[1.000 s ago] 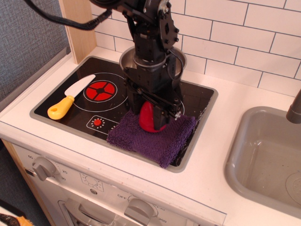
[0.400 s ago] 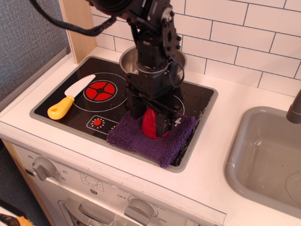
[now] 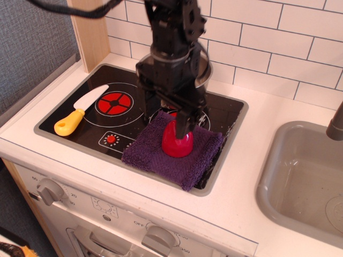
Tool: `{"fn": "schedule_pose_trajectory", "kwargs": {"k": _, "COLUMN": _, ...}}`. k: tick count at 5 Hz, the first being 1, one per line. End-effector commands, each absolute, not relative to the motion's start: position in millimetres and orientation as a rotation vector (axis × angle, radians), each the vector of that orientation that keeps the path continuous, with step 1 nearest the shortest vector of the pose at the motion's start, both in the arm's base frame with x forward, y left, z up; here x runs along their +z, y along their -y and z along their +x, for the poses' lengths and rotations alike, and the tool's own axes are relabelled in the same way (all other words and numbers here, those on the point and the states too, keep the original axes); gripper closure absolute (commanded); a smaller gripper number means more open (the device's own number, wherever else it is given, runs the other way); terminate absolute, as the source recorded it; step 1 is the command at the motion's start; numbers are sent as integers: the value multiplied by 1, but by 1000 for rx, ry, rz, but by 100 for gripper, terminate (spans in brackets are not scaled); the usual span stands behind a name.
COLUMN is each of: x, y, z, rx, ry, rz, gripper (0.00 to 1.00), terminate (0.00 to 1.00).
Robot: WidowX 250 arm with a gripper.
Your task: Picked up the red object and moved it south east and put it down
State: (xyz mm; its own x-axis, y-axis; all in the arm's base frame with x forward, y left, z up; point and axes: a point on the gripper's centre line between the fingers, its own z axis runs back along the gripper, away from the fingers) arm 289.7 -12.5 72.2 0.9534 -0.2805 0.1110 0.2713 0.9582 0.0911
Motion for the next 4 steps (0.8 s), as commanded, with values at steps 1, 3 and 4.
{"fn": "schedule_pose_trajectory", "kwargs": {"k": 1, "x": 104, "y": 18, "z": 290, "rx": -198, "ry": 155, "rz": -35, "gripper": 0, "terminate": 0}}
{"fn": "schedule_pose_trajectory", "kwargs": {"k": 3, "x": 104, "y": 19, "z": 291, "rx": -170, "ry": 119, "rz": -50, "gripper": 0, "terminate": 0}}
{"fn": "schedule_pose_trajectory", "kwargs": {"k": 4, "x": 104, "y": 19, "z": 291, "rx": -170, "ry": 119, "rz": -50, "gripper": 0, "terminate": 100}}
